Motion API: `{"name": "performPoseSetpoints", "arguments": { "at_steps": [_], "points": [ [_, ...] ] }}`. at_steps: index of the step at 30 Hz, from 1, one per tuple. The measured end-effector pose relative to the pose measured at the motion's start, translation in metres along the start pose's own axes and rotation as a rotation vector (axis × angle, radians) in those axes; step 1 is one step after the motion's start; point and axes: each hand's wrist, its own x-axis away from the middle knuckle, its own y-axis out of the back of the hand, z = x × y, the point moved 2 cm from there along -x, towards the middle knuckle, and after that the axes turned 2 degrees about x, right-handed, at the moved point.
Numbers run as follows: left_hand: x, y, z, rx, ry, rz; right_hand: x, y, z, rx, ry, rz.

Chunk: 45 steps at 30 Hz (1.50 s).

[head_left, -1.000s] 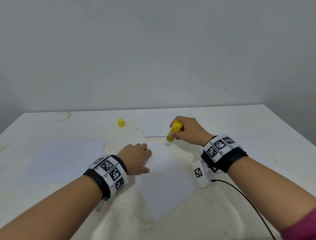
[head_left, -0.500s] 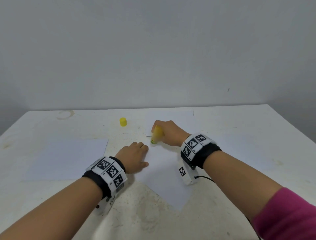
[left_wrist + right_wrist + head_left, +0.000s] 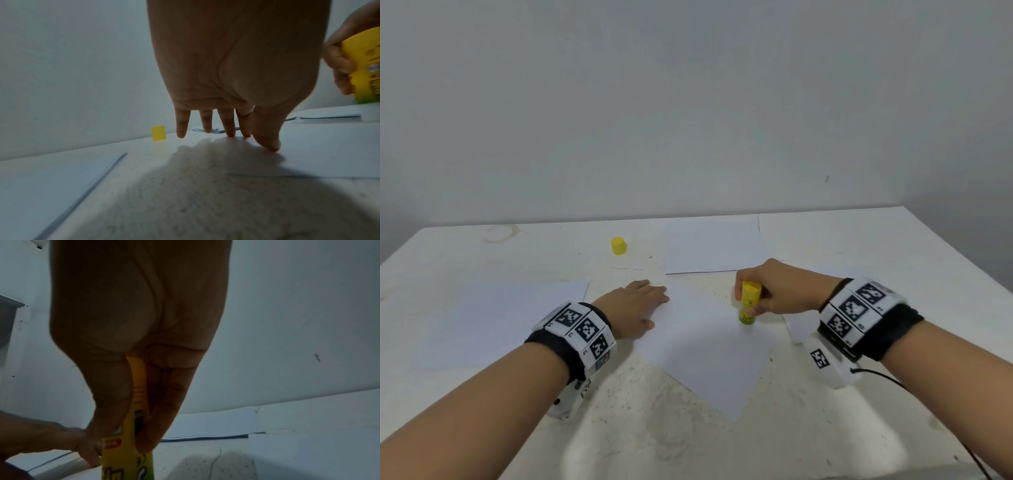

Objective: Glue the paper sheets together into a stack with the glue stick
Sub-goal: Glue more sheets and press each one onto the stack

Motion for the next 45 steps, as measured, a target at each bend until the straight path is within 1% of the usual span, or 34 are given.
{"name": "performPoseSetpoints", "arguments": {
  "at_steps": [6,8,9,10,12,14,17,19,22,25,29,31,33,36,38,40,41,44,45],
  "points": [
    [0.008,0.0,0.006,0.023,-0.041,-0.026,0.015,0.004,-0.011,0.006,-0.014,0.06],
    [0.01,-0.002,0.008,0.009,-0.034,-0.033,0.017,0.01,-0.015,-0.007,-0.025,0.047],
    [0.012,-0.004,0.009,0.006,-0.02,-0.037,0.017,0.016,-0.017,-0.081,-0.029,0.003],
    [0.013,-0.006,0.01,0.004,-0.001,-0.036,0.017,0.022,-0.02,-0.219,-0.039,-0.067],
    [0.017,-0.012,0.013,-0.002,0.03,-0.018,0.018,0.034,-0.025,-0.601,-0.046,-0.239],
    [0.021,-0.016,0.013,-0.015,0.047,0.022,0.013,0.036,-0.025,-0.955,-0.052,-0.371],
    [0.027,-0.019,0.012,-0.039,0.057,0.109,-0.007,0.028,-0.019,-1.36,-0.099,-0.462],
    [0.03,-0.019,0.012,-0.055,0.069,0.124,-0.026,0.019,-0.014,-1.543,-0.162,-0.463],
    [0.03,-0.017,0.012,-0.072,0.072,0.077,-0.056,0.006,0.0,-1.652,-0.21,-0.362],
    [0.023,-0.022,0.008,-0.07,0.082,0.051,-0.085,-0.001,0.022,-1.83,-0.172,-0.314],
    [0.02,-0.024,0.006,-0.041,0.088,0.073,-0.116,-0.008,0.054,-2.008,-0.114,-0.217],
    [0.02,-0.024,0.008,-0.049,0.089,0.064,-0.129,-0.014,0.062,-1.996,-0.113,-0.176],
    [0.019,-0.028,0.011,0.007,0.101,0.081,-0.139,-0.017,0.068,-1.974,-0.081,-0.163],
    [0.019,-0.032,0.015,0.114,0.096,0.156,-0.152,-0.014,0.072,-1.968,0.018,-0.153],
    [0.017,-0.034,0.017,0.145,0.086,0.188,-0.156,-0.014,0.077,-1.917,0.066,-0.098],
    [0.017,-0.034,0.018,0.156,0.08,0.225,-0.163,-0.017,0.082,-1.817,0.069,-0.073],
    [0.016,-0.034,0.019,0.157,0.08,0.231,-0.168,-0.019,0.083,-1.678,0.05,-0.111],
    [0.015,-0.035,0.019,0.152,0.084,0.225,-0.183,-0.018,0.085,-0.973,-0.058,-0.313],
    [0.015,-0.036,0.02,0.159,0.082,0.224,-0.188,-0.018,0.087,-0.771,-0.081,-0.35]
  ]
}}
